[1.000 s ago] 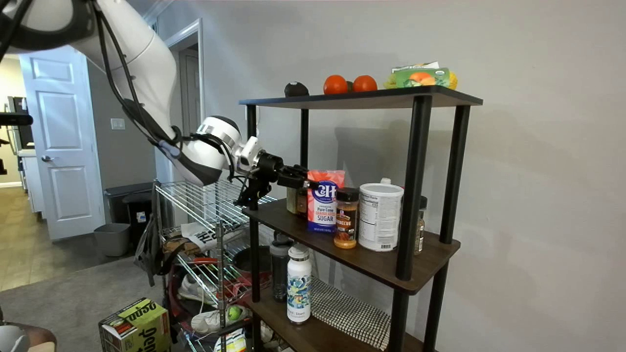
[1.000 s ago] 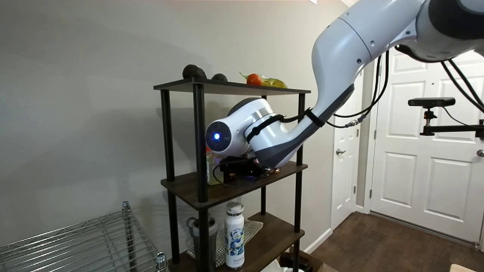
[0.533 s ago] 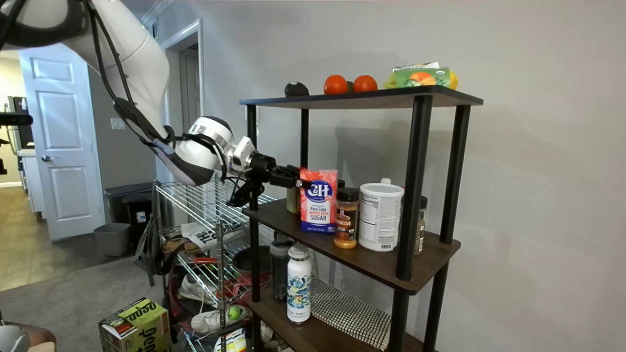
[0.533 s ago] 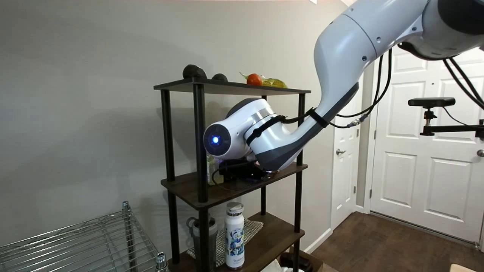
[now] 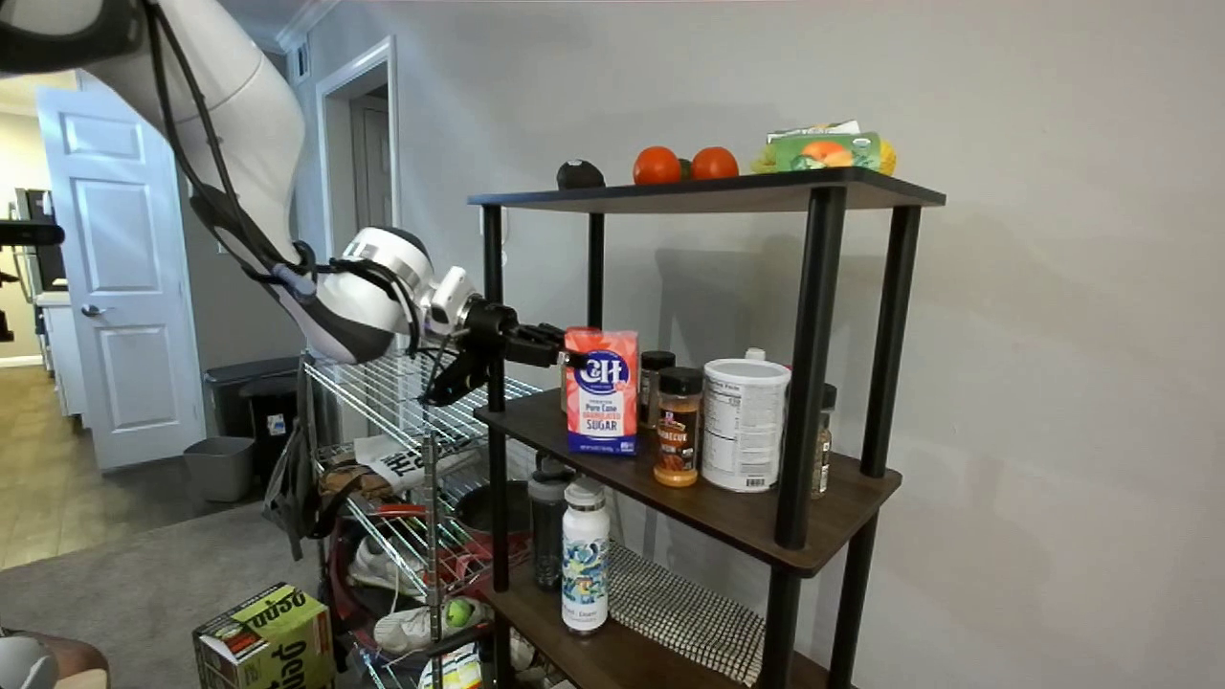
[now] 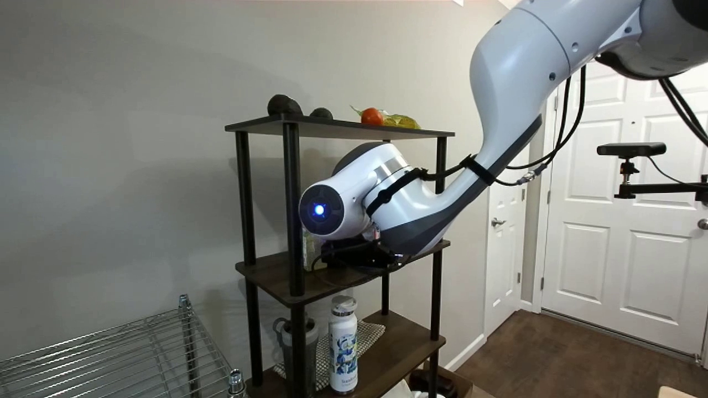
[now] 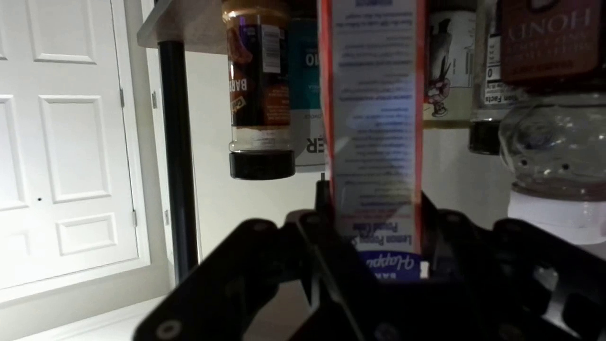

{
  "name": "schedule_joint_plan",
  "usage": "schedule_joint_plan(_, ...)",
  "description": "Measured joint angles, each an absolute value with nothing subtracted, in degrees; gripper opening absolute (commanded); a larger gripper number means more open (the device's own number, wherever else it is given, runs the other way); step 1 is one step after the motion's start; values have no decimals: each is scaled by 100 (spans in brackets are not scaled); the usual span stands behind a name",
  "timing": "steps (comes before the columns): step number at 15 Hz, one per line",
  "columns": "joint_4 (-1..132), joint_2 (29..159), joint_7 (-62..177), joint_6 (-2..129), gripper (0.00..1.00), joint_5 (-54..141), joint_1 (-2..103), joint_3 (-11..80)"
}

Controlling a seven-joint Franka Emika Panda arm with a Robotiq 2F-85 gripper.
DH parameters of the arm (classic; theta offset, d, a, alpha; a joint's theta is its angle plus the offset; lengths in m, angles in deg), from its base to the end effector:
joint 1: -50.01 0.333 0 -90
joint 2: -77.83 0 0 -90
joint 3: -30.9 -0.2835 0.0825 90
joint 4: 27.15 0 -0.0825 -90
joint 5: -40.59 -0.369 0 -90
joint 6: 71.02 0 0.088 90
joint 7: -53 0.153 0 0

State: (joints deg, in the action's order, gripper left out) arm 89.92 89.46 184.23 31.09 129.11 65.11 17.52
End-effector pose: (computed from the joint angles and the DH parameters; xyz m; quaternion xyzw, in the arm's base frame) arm 0.5624 0.1520 0.3481 0.6791 -0.3696 0.5771 0.2630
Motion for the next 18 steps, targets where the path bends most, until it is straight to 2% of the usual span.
schedule_joint_plan(18,10337,8099,19251,2542,13,12619,6899,1212)
